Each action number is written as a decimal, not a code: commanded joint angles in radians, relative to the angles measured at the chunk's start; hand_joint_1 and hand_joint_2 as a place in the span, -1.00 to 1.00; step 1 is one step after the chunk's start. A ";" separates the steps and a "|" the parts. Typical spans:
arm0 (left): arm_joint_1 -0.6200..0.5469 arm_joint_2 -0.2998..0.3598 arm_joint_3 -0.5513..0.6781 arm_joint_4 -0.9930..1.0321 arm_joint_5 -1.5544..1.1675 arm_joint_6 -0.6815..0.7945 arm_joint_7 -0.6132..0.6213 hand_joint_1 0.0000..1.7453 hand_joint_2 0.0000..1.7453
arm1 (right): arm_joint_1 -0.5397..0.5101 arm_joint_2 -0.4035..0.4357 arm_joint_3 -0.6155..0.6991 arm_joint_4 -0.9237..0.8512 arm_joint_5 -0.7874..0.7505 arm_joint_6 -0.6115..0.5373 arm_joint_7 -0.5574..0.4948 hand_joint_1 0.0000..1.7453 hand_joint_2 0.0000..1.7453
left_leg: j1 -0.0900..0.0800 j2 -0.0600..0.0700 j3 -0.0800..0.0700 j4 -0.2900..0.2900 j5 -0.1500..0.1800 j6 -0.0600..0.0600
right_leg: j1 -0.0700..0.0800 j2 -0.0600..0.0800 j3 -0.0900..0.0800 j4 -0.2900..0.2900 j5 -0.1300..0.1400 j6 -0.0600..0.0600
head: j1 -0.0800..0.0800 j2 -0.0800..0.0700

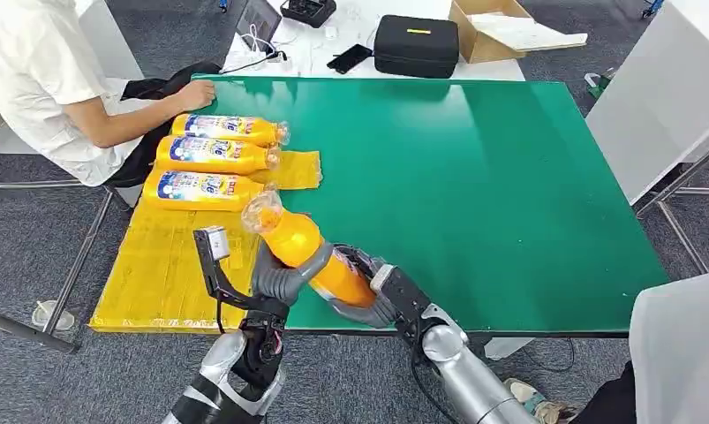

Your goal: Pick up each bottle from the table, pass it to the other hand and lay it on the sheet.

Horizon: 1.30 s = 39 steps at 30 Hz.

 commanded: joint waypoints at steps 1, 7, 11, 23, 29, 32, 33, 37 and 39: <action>-0.033 0.018 -0.018 0.063 0.005 -0.012 0.010 1.00 1.00 | -0.015 0.004 -0.014 0.000 -0.009 0.011 0.004 -1.00 1.00 | 0.000 0.001 0.003 0.000 -0.001 0.000 | 0.000 0.000 0.003 0.000 -0.001 -0.001 | 0.000 0.000; 0.005 0.036 0.036 -0.042 -0.002 0.014 -0.020 1.00 1.00 | 0.037 0.020 -0.049 -0.070 0.061 -0.189 0.007 -1.00 -1.00 | 0.000 0.001 0.004 0.000 -0.002 0.000 | 0.001 0.000 0.004 0.000 -0.002 -0.002 | 0.000 0.000; 0.065 0.064 0.077 -0.196 -0.043 0.121 -0.011 1.00 1.00 | 0.148 0.153 -0.375 -0.306 -0.081 -0.652 -0.184 -1.00 -1.00 | 0.000 0.002 0.001 0.000 -0.002 0.000 | 0.001 0.001 0.001 0.001 -0.001 -0.002 | 0.000 0.000; 0.020 0.067 0.090 -0.188 -0.291 0.292 -0.071 1.00 1.00 | 0.228 0.252 -0.846 -0.759 -0.005 -0.858 -0.255 -1.00 -1.00 | -0.001 -0.004 0.002 0.000 -0.002 0.000 | -0.001 -0.003 0.003 0.001 -0.002 -0.002 | 0.000 0.000; -0.113 0.142 -0.011 0.113 -0.831 0.528 0.017 1.00 1.00 | 0.231 0.205 -0.716 -0.671 -0.001 -0.831 -0.255 -1.00 1.00 | 0.000 -0.004 0.005 -0.002 -0.001 0.000 | 0.000 -0.002 0.005 -0.002 -0.001 -0.003 | -0.001 0.000; -0.220 0.129 0.024 0.409 -1.226 0.578 0.104 1.00 1.00 | 0.167 0.192 -0.642 -0.490 -0.038 -0.758 -0.255 -1.00 1.00 | 0.000 0.000 0.007 -0.004 0.000 0.000 | 0.001 0.001 0.007 -0.004 0.001 -0.002 | -0.001 0.000; -0.275 0.141 -0.031 0.512 -1.374 0.574 0.204 1.00 1.00 | 0.143 0.196 -0.623 -0.437 -0.038 -0.735 -0.255 -1.00 1.00 | 0.000 0.000 0.007 -0.004 0.001 0.000 | 0.001 0.002 0.006 -0.004 0.002 -0.002 | 0.000 0.000; -0.359 0.160 -0.064 0.661 -1.543 0.466 0.293 1.00 1.00 | 0.115 0.211 -0.568 -0.349 -0.014 -0.697 -0.255 -1.00 1.00 | 0.000 0.001 0.003 -0.002 0.003 -0.001 | 0.001 0.003 0.002 -0.002 0.003 -0.001 | 0.000 0.000; -0.385 0.168 -0.068 0.698 -1.589 0.404 0.334 1.00 1.00 | 0.115 0.210 -0.553 -0.314 -0.022 -0.670 -0.255 -1.00 1.00 | 0.001 0.003 0.004 -0.002 0.003 -0.001 | 0.002 0.002 0.003 -0.002 0.004 -0.003 | 0.000 0.000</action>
